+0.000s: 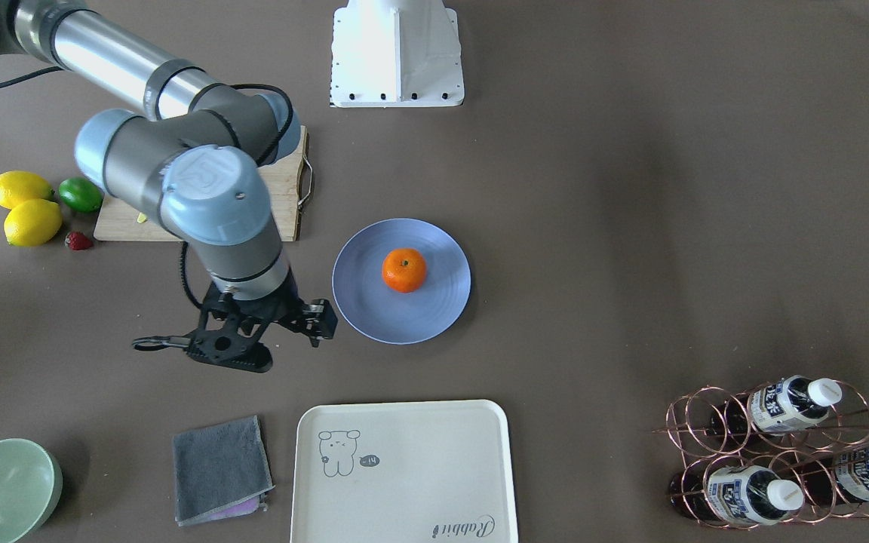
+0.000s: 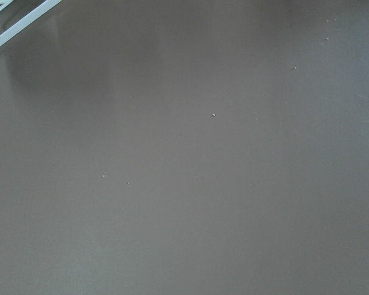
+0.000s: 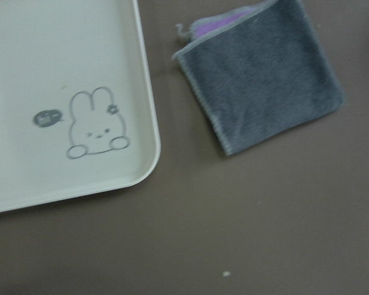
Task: Pick orange to plate
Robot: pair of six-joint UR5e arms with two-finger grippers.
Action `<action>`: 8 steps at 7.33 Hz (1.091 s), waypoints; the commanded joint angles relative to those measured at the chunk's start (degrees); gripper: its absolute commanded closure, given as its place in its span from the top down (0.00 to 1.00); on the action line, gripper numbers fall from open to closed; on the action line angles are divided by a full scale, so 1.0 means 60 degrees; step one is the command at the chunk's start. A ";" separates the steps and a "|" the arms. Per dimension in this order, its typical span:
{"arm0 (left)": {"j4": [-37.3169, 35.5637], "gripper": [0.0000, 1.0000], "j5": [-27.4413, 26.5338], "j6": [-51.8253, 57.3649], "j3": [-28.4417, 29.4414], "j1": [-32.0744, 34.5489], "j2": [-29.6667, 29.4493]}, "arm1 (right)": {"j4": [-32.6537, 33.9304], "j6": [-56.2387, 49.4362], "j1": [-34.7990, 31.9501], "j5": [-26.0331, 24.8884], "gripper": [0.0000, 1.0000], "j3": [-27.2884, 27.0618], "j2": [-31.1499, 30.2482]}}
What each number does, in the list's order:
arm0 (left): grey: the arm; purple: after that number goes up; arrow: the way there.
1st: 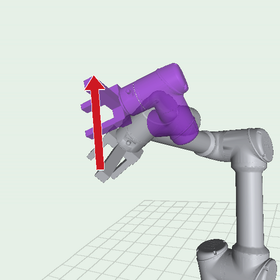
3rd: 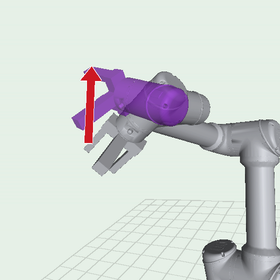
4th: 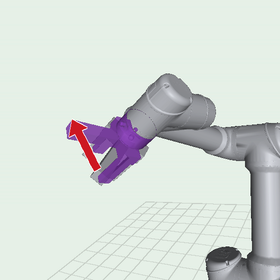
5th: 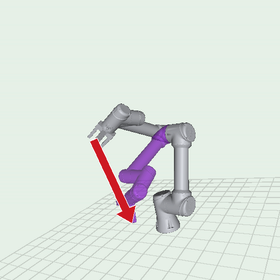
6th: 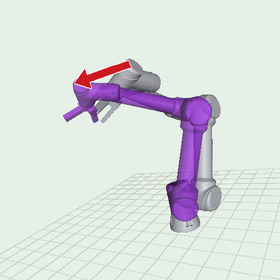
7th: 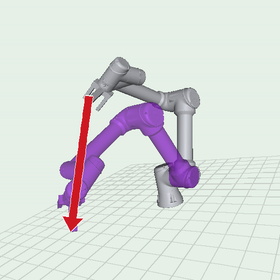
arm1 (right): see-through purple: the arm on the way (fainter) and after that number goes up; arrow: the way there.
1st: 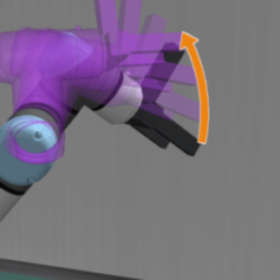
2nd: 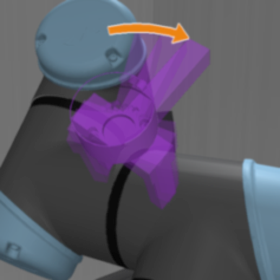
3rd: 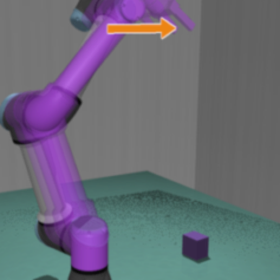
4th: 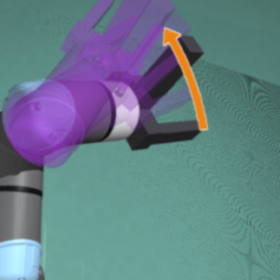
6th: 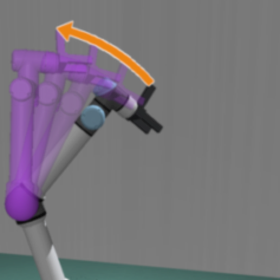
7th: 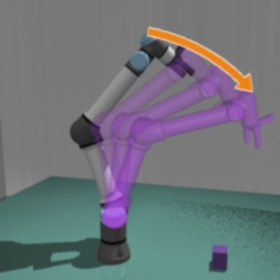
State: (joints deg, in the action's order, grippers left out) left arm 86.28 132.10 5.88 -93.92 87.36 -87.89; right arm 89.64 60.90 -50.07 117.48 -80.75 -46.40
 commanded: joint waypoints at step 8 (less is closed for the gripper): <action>-0.0010 1.00 -0.0001 0.0001 -0.0020 0.0014 0.0102 | 0.0075 -1.1701 -0.6578 0.2145 1.00 -0.1351 -0.6868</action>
State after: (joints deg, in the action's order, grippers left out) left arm 86.22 132.10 5.89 -94.04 87.42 -87.26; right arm 90.09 -6.72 -86.31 130.71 -88.92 -84.69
